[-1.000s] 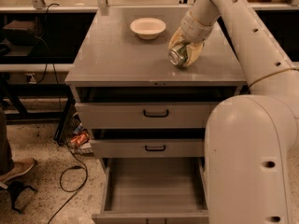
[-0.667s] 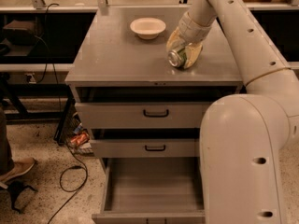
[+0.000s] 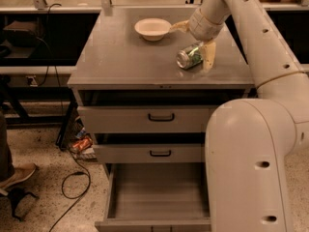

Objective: Pick green can from bottom drawer and place on counter

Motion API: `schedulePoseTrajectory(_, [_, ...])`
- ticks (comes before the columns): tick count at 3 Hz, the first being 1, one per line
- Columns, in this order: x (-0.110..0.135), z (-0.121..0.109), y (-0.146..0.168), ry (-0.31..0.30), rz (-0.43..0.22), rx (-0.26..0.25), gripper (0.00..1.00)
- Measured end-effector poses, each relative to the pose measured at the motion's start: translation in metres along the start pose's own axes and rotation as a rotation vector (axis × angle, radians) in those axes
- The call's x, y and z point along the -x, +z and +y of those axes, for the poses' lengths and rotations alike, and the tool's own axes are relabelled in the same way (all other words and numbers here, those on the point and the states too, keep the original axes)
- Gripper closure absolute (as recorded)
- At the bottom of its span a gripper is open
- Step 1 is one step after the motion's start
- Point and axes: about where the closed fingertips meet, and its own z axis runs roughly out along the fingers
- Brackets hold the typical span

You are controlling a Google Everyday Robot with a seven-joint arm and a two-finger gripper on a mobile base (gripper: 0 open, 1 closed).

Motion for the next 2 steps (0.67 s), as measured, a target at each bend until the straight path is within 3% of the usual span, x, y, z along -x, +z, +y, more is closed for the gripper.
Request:
schedulePoseTrajectory(1, [-0.007,0.001,-0.012,0.035,0.004,-0.033,0.00])
schedulePoseTrajectory(2, [-0.038,0.015,-0.052,0.192,-0.017,-0.186,0.00])
